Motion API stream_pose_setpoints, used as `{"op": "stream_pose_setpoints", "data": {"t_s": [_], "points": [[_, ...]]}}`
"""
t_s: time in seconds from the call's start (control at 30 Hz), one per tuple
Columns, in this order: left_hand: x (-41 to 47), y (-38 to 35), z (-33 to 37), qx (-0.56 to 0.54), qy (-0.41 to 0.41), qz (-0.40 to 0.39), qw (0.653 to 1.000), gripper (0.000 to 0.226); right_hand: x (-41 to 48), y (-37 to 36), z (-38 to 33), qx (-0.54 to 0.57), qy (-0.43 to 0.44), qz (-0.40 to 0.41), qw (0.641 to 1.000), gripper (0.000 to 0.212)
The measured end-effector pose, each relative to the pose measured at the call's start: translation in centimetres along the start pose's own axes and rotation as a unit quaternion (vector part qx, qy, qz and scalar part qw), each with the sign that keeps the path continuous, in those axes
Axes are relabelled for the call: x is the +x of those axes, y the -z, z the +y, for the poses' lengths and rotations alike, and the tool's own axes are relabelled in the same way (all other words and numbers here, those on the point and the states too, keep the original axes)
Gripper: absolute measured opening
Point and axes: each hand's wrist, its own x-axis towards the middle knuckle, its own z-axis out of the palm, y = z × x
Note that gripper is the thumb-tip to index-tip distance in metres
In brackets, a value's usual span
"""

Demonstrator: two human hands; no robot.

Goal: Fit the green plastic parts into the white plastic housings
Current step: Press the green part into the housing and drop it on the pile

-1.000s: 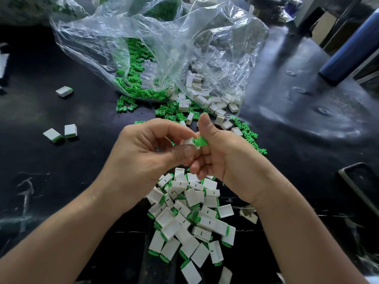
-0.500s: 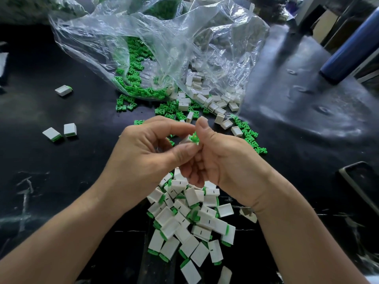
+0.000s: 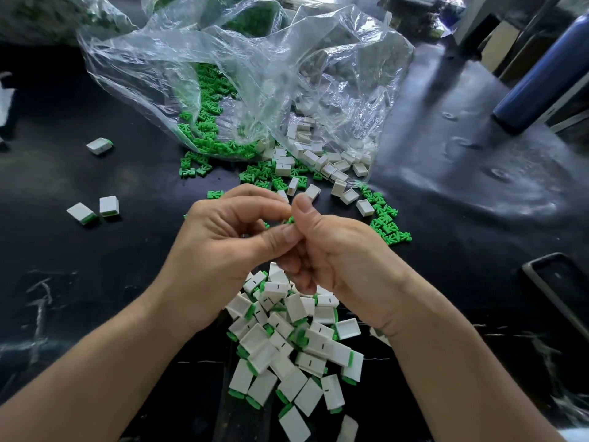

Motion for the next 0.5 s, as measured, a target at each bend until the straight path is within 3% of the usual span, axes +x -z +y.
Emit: {"op": "stream_pose_setpoints", "data": {"t_s": [0.5], "points": [[-0.14, -0.18, -0.04, -0.005, 0.002, 0.017, 1.0, 0.012, 0.28, -0.8, 0.43, 0.03, -0.02, 0.036, 0.999, 0.047]]}}
